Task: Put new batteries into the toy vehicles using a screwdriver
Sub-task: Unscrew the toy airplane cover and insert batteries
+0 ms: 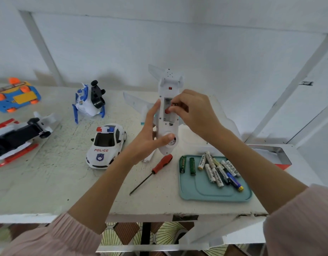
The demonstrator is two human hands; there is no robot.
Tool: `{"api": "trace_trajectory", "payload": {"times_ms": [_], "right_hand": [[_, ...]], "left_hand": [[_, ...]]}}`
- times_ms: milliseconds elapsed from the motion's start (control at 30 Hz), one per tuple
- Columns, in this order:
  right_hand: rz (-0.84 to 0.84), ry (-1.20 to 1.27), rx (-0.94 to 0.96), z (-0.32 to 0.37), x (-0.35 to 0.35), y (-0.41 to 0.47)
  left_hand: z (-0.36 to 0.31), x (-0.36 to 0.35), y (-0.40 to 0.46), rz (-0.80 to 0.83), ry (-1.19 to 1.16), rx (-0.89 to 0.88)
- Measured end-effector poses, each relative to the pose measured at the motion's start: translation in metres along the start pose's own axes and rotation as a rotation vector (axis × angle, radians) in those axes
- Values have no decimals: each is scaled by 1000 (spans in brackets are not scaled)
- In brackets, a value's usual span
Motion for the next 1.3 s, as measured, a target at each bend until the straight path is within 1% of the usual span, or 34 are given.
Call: {"api": "trace_trajectory", "payload": {"times_ms": [100,233,367,533,600,700,767,867,1000,1167,1300], "right_hand": [[21,-19,17,-1,-5,-2],[26,-58,91,3,-8,-5],[66,-28,112,2,-12,-10],[172,-18,57,-7,-17,-5],[180,-24,47,-6,-18,-6],[146,-17,-8,-7,-13,-6],[136,-39,-52,-8,-10,-5],[215,-97,-162,-12,-12,-3],[271,-68,-264,-13,-10,-2],[365,-94,-297,-11,-9,1],[357,-162,-324,-11,-8,1]], "left_hand": [[-2,-3,2,-2,-2,-14],[-2,-4,4,1,-7,-25],[-1,-3,6,-4,-32,-19],[1,-3,7,-6,-40,-6],[0,-3,8,-5,-41,-15],[-1,-3,9,-9,-31,-12],[-1,-4,9,-1,-24,-12],[0,-4,9,9,-18,-1],[-2,-5,9,9,-7,0],[-1,-5,8,12,-1,3],[-2,-5,9,18,9,-3]]}}
Point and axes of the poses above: each hand's wrist, its own y-axis towards the middle knuckle, its own x-axis out of the back of the hand, z = x × y, the point moved 5 cm from there along y, towards the middle knuckle, and after that the axes turned 2 degrees about z, right-handed, at the moved point
